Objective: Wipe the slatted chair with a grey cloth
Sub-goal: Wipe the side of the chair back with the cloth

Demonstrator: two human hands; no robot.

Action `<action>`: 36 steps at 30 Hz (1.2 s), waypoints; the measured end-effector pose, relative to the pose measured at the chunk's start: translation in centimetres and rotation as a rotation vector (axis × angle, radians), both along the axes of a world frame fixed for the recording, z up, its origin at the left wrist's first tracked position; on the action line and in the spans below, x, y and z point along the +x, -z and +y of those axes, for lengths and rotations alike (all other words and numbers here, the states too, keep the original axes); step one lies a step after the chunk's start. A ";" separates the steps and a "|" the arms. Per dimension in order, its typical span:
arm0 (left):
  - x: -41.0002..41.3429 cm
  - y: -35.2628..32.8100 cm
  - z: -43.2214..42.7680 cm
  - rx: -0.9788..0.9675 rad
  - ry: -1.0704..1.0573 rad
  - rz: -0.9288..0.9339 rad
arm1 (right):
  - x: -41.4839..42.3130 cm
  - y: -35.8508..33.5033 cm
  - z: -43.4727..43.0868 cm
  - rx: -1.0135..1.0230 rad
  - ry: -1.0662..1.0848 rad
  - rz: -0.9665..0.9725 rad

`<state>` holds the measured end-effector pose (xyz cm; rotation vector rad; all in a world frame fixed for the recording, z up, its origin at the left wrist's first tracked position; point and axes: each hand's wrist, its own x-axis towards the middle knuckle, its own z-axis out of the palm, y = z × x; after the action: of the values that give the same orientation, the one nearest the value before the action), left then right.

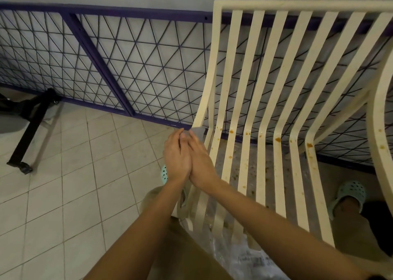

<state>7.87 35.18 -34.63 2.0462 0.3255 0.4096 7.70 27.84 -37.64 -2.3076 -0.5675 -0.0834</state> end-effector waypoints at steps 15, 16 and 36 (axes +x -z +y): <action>0.2 -0.4 0.0 -0.141 -0.027 -0.047 | 3.4 -0.6 -2.2 0.085 -0.049 -0.070; 0.2 -0.3 0.0 -0.140 -0.028 -0.044 | 2.4 -0.4 -1.9 0.121 -0.049 -0.051; 0.1 -0.7 -0.2 -0.127 -0.025 -0.055 | 1.6 0.2 -3.0 0.123 -0.148 -0.088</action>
<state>8.00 35.02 -33.94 1.9057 0.3361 0.4486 9.31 24.81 -37.81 -2.1441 -0.7555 -0.1448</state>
